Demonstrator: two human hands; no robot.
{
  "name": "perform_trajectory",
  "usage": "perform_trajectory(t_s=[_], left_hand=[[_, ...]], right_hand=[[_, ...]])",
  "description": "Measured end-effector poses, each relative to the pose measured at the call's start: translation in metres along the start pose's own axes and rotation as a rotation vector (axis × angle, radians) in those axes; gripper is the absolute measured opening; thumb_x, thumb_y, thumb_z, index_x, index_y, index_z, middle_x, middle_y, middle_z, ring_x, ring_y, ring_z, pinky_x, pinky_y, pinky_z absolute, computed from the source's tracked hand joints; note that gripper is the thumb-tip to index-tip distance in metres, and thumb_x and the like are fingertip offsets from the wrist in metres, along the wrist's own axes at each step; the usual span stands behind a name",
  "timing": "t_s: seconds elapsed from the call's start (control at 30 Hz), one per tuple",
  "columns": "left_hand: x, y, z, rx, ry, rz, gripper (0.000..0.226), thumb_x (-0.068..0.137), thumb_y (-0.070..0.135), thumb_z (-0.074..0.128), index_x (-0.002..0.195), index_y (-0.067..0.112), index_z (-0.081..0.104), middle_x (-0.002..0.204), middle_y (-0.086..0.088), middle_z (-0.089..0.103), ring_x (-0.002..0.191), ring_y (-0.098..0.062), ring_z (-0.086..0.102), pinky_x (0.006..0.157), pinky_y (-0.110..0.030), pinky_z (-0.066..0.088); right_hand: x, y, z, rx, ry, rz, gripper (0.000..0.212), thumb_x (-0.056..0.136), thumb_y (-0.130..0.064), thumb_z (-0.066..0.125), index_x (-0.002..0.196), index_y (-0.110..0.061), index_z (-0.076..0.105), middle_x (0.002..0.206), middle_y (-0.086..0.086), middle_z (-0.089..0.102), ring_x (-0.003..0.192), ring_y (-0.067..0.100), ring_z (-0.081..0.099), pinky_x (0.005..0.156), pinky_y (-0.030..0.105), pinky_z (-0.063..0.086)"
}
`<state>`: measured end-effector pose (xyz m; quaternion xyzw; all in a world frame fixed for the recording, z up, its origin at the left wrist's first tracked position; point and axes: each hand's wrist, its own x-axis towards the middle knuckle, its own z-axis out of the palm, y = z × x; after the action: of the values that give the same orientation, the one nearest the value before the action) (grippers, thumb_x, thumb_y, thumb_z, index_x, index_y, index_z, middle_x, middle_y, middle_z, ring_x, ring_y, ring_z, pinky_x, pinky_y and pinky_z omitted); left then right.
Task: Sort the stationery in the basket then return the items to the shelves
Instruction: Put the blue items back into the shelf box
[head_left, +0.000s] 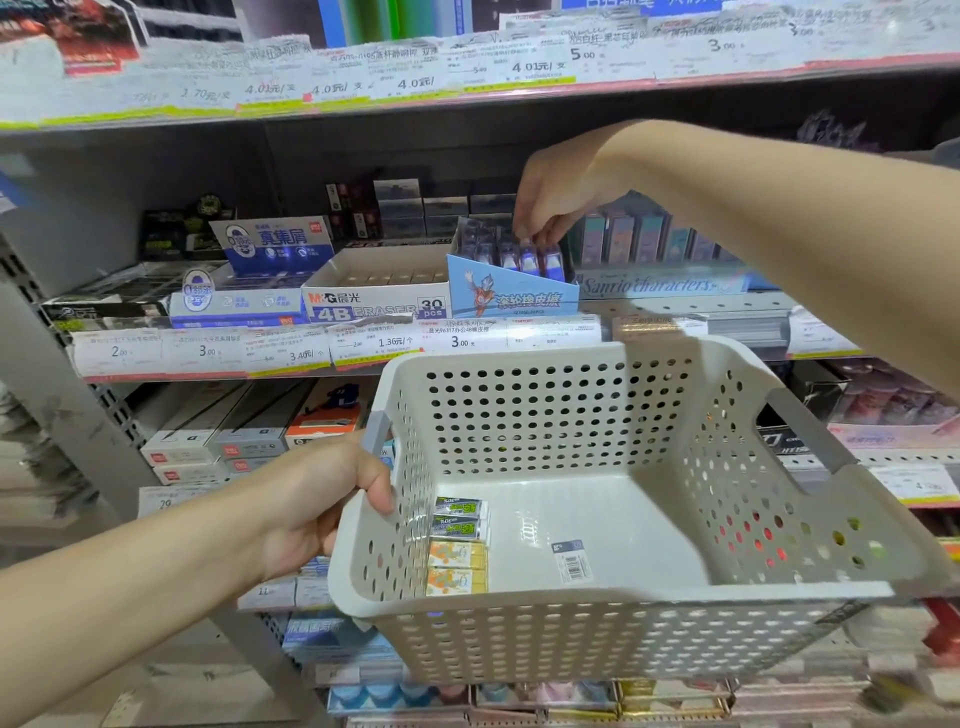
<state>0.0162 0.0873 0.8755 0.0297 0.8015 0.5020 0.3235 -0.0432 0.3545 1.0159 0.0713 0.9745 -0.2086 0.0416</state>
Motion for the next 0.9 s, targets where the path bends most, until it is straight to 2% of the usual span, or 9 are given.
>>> perform_trajectory(t_s=[0.17,0.33,0.47,0.57,0.7,0.8,0.87,0.9], left_hand=[[-0.001,0.000,0.000,0.003,-0.003,0.020,0.070,0.044,0.005,0.058,0.112,-0.015,0.058,0.086,-0.025,0.063,0.078,-0.036,0.060,0.084,-0.051,0.050],[-0.001,0.001,-0.001,0.009,0.002,0.028,0.070,0.044,0.006,0.059,0.111,-0.015,0.058,0.086,-0.025,0.063,0.079,-0.036,0.060,0.089,-0.056,0.049],[0.001,0.000,0.000,-0.003,0.000,0.033,0.070,0.044,0.006,0.057,0.111,-0.016,0.058,0.085,-0.024,0.062,0.078,-0.035,0.059,0.081,-0.048,0.050],[0.001,0.000,0.000,-0.013,0.009,0.042,0.070,0.044,0.006,0.057,0.110,-0.016,0.058,0.084,-0.023,0.062,0.078,-0.035,0.058,0.080,-0.046,0.048],[0.000,0.000,-0.001,-0.023,0.007,0.041,0.070,0.044,0.006,0.057,0.111,-0.016,0.058,0.085,-0.024,0.062,0.078,-0.036,0.058,0.080,-0.046,0.049],[-0.002,0.000,0.000,-0.061,0.001,0.046,0.070,0.046,0.005,0.055,0.112,-0.017,0.057,0.083,-0.024,0.062,0.076,-0.035,0.059,0.071,-0.041,0.052],[-0.003,0.001,0.000,-0.053,0.001,0.052,0.068,0.045,0.004,0.054,0.110,-0.015,0.059,0.081,-0.022,0.063,0.074,-0.034,0.061,0.071,-0.041,0.054],[-0.003,0.001,0.000,-0.046,0.000,0.042,0.066,0.044,0.003,0.054,0.109,-0.010,0.061,0.083,-0.022,0.063,0.075,-0.034,0.061,0.077,-0.045,0.053]], right_hand=[[0.008,0.013,0.000,-0.020,0.024,-0.031,0.028,0.090,-0.007,0.060,0.116,0.003,0.060,0.098,0.013,0.067,0.079,0.015,0.065,0.083,0.025,0.055],[0.004,0.014,0.003,-0.050,0.021,-0.065,0.030,0.086,-0.004,0.063,0.116,0.001,0.061,0.107,0.013,0.066,0.095,0.022,0.063,0.093,0.030,0.050],[0.005,0.013,0.002,-0.067,0.022,-0.053,0.027,0.085,-0.006,0.065,0.112,-0.003,0.064,0.099,0.010,0.066,0.090,0.021,0.065,0.089,0.027,0.052],[0.005,0.012,0.002,-0.058,0.019,-0.060,0.023,0.085,-0.006,0.065,0.108,-0.005,0.064,0.093,0.008,0.067,0.083,0.016,0.065,0.084,0.023,0.053],[0.002,0.011,0.003,-0.071,0.035,-0.066,0.018,0.087,-0.007,0.063,0.104,-0.007,0.066,0.091,0.005,0.066,0.093,0.021,0.064,0.092,0.029,0.051],[-0.001,0.014,0.003,-0.104,0.027,-0.084,0.021,0.089,-0.010,0.062,0.110,-0.006,0.065,0.094,0.003,0.065,0.095,0.020,0.063,0.094,0.029,0.050],[-0.001,0.016,0.003,-0.133,0.033,-0.103,0.022,0.090,-0.011,0.060,0.111,-0.007,0.065,0.099,0.004,0.065,0.091,0.016,0.064,0.088,0.025,0.051],[-0.001,0.017,0.004,-0.141,0.046,-0.112,0.019,0.091,-0.011,0.059,0.109,-0.008,0.065,0.100,0.004,0.064,0.087,0.014,0.063,0.083,0.022,0.052]])
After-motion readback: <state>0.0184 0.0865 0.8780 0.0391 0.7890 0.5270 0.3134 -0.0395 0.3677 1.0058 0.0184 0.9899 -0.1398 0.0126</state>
